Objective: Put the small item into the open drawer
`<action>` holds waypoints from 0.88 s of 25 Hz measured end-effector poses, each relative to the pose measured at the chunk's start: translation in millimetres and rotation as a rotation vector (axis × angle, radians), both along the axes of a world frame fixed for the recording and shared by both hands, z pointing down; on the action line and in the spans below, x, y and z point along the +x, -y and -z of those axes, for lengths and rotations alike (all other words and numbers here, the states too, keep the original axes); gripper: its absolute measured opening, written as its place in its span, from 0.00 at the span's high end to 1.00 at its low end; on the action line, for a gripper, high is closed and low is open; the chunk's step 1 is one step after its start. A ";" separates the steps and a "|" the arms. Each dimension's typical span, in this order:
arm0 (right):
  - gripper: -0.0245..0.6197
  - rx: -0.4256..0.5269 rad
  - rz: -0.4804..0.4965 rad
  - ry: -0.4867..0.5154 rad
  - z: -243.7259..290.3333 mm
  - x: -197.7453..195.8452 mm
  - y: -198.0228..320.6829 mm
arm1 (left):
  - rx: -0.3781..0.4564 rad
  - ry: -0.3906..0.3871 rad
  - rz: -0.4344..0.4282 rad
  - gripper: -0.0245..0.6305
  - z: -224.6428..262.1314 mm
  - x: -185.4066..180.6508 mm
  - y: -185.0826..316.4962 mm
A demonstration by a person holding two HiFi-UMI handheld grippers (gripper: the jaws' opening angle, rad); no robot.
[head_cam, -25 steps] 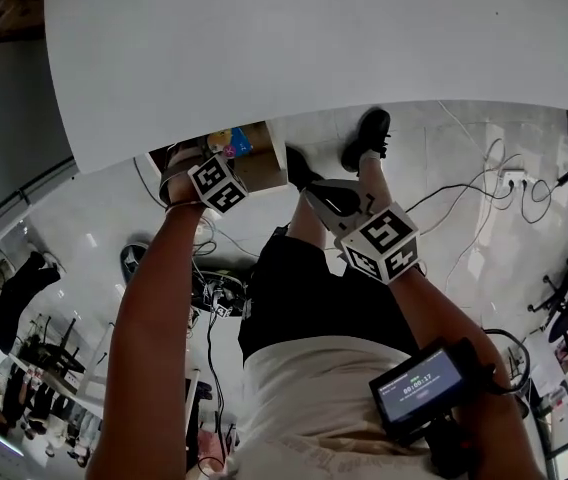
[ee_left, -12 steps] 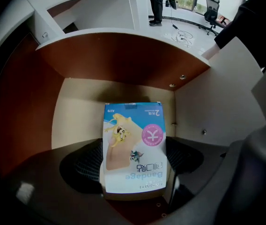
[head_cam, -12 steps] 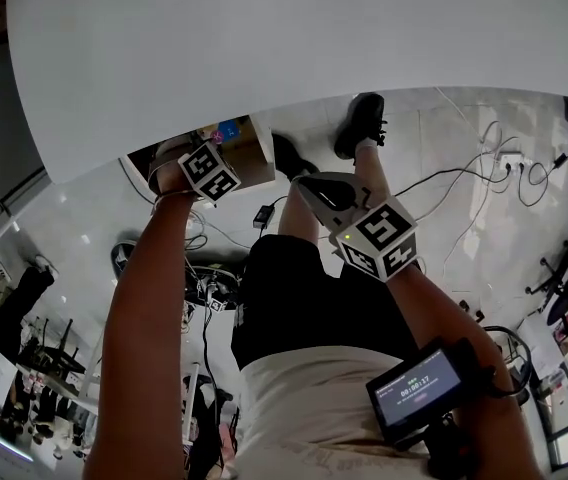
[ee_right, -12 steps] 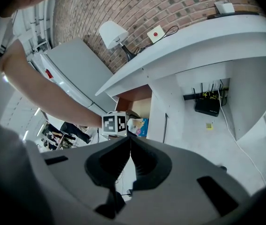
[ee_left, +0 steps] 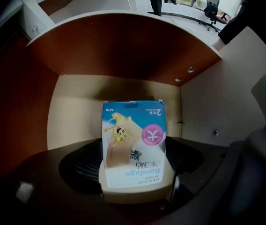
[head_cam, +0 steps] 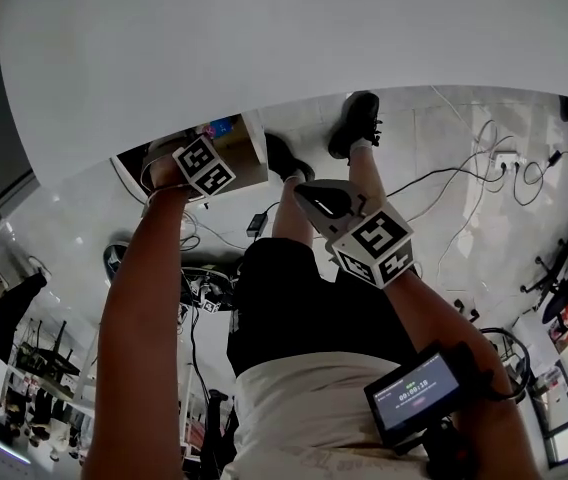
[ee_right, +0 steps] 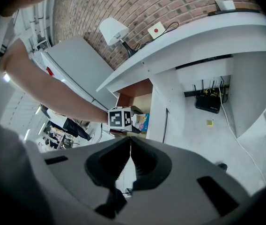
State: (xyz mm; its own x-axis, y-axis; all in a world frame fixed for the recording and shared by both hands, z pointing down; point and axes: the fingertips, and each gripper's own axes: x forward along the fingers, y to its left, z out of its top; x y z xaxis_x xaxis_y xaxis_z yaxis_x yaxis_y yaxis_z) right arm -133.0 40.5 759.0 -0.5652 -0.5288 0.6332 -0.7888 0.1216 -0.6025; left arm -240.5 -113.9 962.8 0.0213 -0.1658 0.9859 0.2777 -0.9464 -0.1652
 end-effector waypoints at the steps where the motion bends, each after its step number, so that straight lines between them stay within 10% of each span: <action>1: 0.95 -0.002 0.001 0.001 -0.8 -0.2 -1.7 | -0.006 0.009 0.005 0.33 -1.6 -1.8 -1.2; 22: 0.95 0.012 0.052 -0.010 11.8 -5.8 -5.9 | -0.006 -0.042 0.109 0.38 57.0 -21.1 -21.9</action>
State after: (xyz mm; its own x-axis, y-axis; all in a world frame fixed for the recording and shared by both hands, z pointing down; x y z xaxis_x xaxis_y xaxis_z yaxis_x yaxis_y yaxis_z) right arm -138.8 46.5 747.1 -0.5856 -0.5061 0.6331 -0.7874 0.1697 -0.5927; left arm -261.5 -92.1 905.7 0.0453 -0.1635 0.9855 0.1662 -0.9715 -0.1688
